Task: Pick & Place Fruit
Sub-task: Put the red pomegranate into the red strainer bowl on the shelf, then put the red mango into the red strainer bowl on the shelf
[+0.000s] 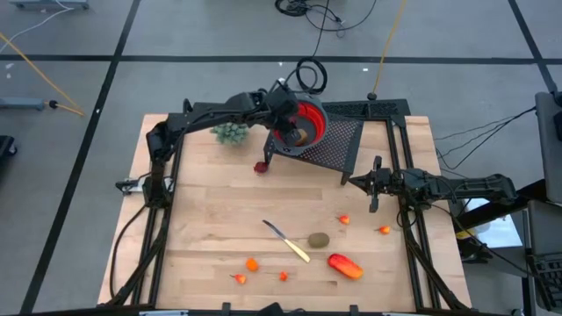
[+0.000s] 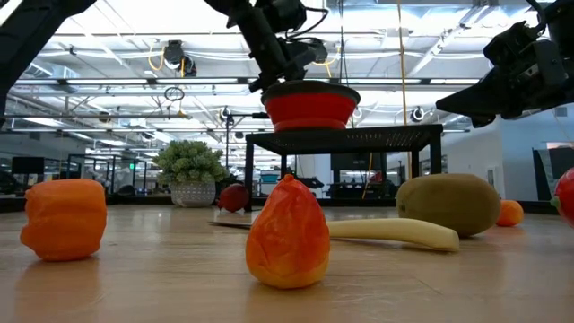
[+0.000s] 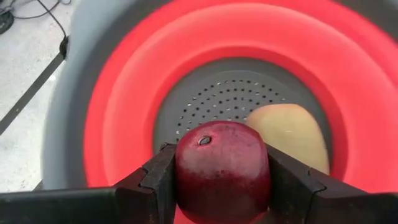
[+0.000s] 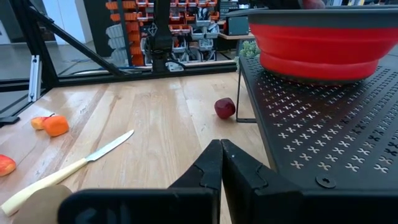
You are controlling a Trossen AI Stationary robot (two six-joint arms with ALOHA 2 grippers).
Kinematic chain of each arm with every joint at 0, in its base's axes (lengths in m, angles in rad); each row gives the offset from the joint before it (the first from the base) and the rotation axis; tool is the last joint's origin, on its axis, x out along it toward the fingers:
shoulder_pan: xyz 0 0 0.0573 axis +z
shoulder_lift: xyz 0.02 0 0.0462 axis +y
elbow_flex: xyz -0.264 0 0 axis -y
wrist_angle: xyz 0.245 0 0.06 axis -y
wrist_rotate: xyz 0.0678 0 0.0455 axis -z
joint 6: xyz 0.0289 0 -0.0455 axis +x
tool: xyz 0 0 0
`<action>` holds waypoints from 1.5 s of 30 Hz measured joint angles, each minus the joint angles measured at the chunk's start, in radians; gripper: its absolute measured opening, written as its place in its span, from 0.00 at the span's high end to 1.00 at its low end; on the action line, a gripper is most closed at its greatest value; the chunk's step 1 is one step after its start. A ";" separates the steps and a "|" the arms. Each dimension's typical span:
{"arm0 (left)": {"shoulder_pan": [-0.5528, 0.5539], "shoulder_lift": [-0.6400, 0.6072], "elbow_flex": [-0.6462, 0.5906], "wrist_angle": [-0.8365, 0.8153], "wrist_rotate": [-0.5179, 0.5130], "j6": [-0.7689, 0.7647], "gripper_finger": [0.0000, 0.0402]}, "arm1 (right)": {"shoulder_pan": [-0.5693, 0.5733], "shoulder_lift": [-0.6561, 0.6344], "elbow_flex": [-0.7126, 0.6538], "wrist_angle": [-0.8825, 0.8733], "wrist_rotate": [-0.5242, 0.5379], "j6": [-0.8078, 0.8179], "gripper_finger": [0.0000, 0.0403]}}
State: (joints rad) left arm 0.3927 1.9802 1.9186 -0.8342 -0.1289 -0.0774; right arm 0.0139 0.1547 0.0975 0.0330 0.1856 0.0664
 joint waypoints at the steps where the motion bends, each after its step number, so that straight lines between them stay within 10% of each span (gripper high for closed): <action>1: 0.001 0.003 0.000 -0.001 -0.003 -0.001 0.53 | 0.000 0.000 0.000 0.000 0.000 0.000 1.00; 18: 0.002 0.003 0.000 0.006 -0.003 -0.003 0.37 | 0.000 0.000 0.000 0.000 0.000 0.000 1.00; 34: -0.045 -0.242 -0.001 0.007 -0.039 -0.034 0.37 | 0.000 0.000 0.000 0.000 -0.003 0.000 1.00; 45: -0.109 -0.260 -0.001 -0.009 -0.036 -0.076 0.61 | 0.000 0.000 0.000 0.000 -0.003 0.000 1.00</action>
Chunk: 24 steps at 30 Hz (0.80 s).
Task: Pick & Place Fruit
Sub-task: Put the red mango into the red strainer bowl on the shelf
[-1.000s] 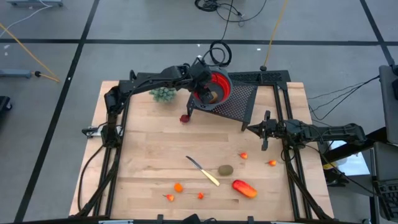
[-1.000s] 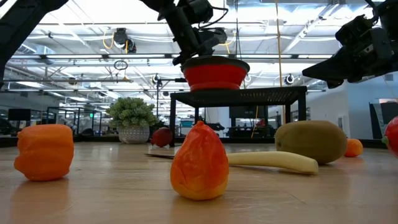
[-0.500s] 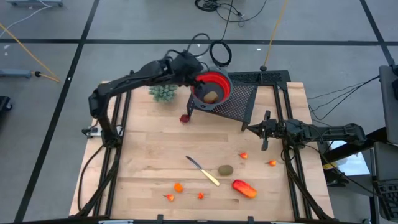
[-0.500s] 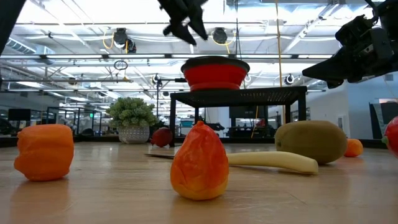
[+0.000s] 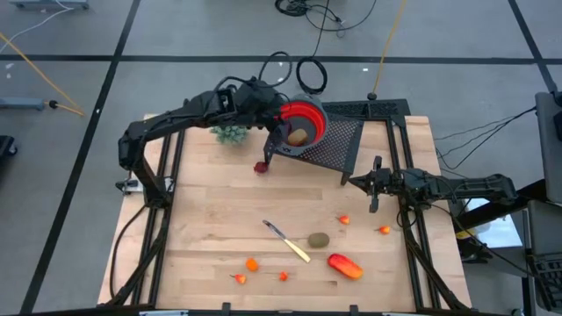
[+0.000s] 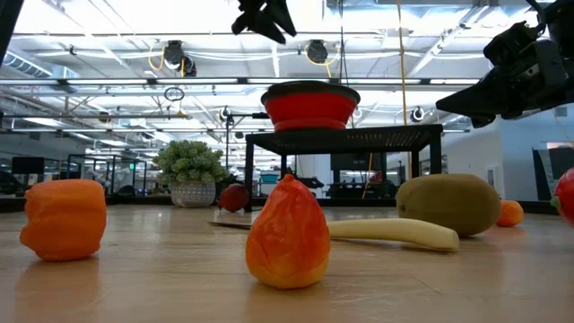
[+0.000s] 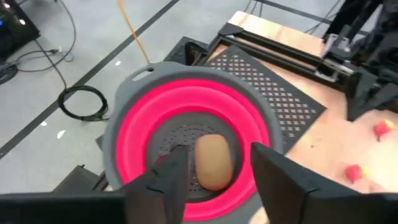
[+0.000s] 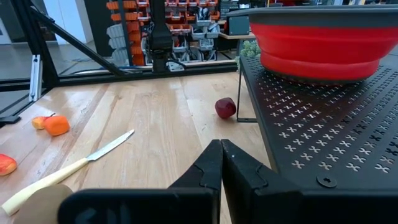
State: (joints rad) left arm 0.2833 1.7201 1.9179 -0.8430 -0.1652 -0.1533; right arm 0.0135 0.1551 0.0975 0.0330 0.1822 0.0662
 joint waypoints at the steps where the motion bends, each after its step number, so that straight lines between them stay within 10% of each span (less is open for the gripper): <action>1: -0.008 -0.001 0.000 0.001 0.000 -0.007 0.65 | 0.000 0.000 0.000 0.000 0.000 0.000 1.00; 15: -0.135 -0.010 -0.062 0.037 -0.001 -0.062 0.98 | 0.000 0.000 -0.002 0.025 -0.037 0.080 1.00; 24: -0.243 -0.097 -0.278 0.276 -0.021 -0.097 0.96 | 0.001 0.023 -0.001 0.060 -0.217 0.053 1.00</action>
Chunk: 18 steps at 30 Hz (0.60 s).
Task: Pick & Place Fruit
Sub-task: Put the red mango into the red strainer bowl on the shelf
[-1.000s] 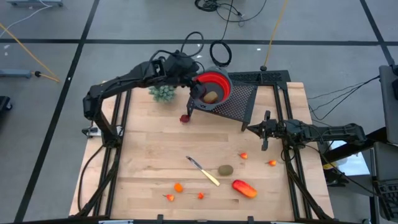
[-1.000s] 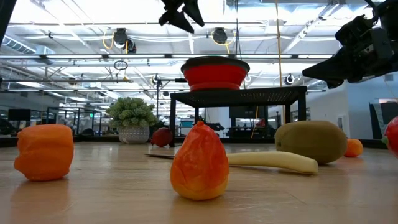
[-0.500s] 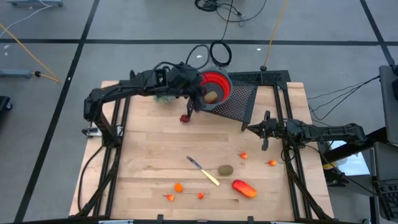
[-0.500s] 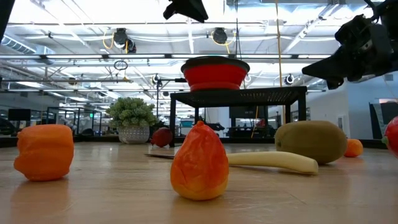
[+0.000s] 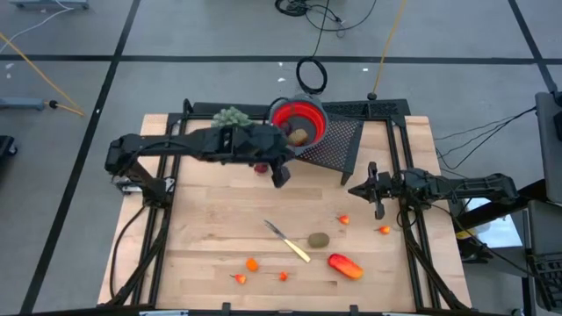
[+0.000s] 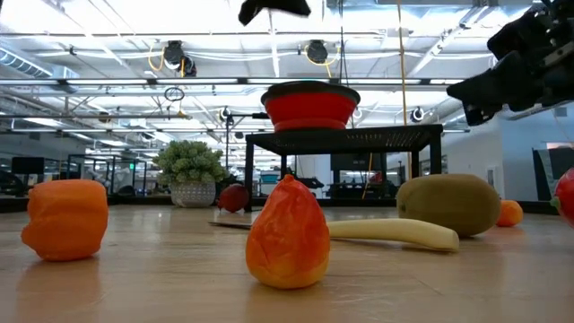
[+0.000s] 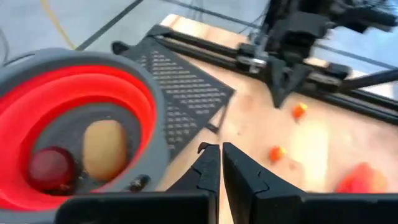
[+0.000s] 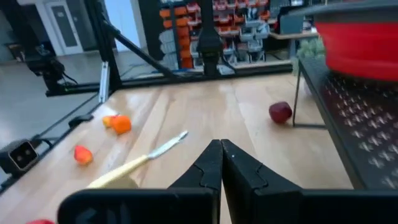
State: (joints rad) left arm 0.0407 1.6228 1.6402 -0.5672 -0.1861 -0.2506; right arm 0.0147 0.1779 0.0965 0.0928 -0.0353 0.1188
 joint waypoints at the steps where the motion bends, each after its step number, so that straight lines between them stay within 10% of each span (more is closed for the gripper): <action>1: -0.011 -0.020 -0.024 0.038 0.000 0.000 0.96 | 0.000 0.002 0.000 0.008 -0.005 0.000 1.00; 18: -0.140 -0.340 -0.441 0.203 -0.104 -0.020 0.99 | 0.106 0.296 0.128 0.201 0.037 -0.006 1.00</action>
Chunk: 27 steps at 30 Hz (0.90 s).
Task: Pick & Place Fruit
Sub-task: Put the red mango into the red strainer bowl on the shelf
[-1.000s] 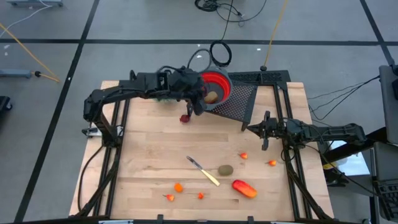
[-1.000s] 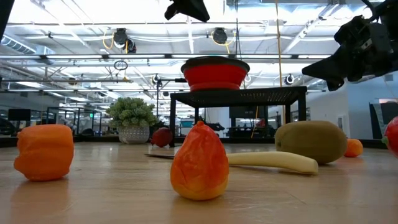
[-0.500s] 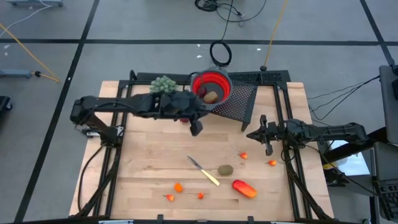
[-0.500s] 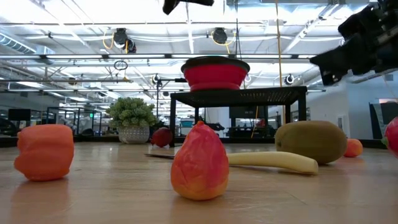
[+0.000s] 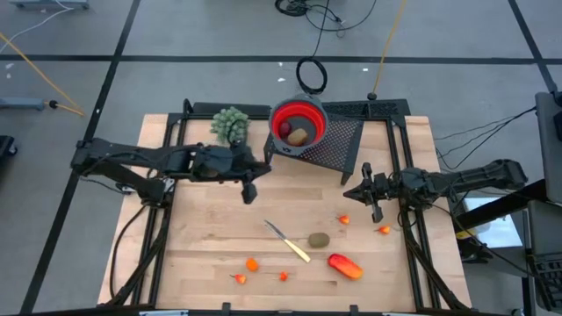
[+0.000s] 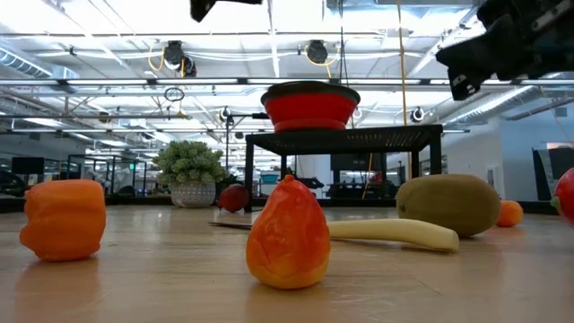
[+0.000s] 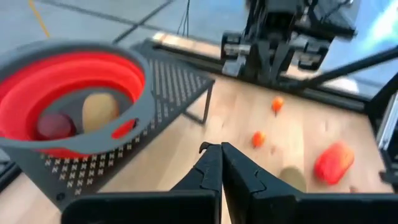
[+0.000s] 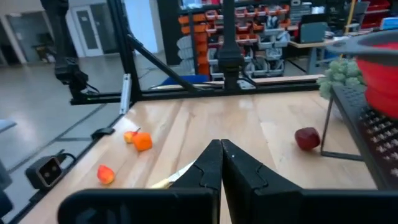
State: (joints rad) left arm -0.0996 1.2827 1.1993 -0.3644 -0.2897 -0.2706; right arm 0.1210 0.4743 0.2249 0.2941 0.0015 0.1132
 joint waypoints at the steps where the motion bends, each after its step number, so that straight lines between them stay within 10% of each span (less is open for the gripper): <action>1: -0.004 -0.024 -0.027 -0.002 0.001 0.004 0.98 | 0.012 0.030 0.021 0.000 0.003 -0.006 1.00; 27: -0.041 -0.578 -0.531 0.148 0.083 0.091 0.97 | 0.357 0.624 0.583 -0.250 0.194 0.061 1.00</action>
State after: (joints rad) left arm -0.1410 0.7042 0.6680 -0.2160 -0.2064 -0.1799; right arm 0.4776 1.0987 0.8075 0.0443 0.1956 0.1744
